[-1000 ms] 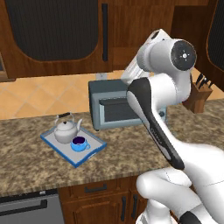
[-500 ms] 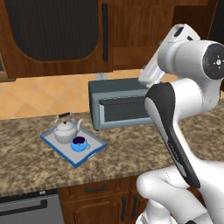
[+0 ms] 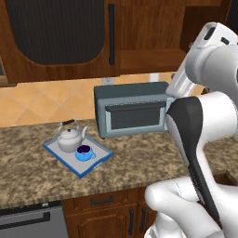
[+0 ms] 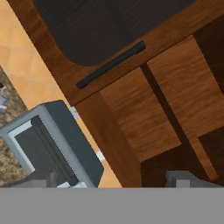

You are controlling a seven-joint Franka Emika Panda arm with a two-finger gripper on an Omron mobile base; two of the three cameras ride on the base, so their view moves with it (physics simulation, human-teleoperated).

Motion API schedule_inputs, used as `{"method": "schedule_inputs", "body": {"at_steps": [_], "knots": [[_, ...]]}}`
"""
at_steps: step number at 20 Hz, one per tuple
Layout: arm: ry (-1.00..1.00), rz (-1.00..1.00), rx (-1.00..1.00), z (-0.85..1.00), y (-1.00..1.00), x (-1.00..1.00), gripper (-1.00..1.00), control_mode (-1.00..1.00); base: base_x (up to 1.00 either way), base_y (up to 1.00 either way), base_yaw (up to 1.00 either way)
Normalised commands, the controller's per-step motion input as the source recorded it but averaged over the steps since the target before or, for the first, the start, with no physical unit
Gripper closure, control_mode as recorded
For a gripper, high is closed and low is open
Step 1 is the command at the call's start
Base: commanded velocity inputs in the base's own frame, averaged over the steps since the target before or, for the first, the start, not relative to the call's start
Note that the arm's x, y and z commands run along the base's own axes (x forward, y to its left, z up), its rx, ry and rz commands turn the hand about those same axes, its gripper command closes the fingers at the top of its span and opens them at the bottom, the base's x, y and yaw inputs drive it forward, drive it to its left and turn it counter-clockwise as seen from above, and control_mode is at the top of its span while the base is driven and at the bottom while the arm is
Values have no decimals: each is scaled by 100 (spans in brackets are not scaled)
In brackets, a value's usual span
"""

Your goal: Pick the kettle from the counter and place it on the tray. Then pick the mug from the cabinet and place it on the tray. Then close the cabinet doors.

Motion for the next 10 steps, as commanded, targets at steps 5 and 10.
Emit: {"method": "schedule_inputs", "body": {"at_steps": [5,10], "knots": [[0,-11,-15,2,-27,-48,-100,-100,0,0,0],[0,-8,-11,0,-48,-43,-100,-100,0,0,0]]}}
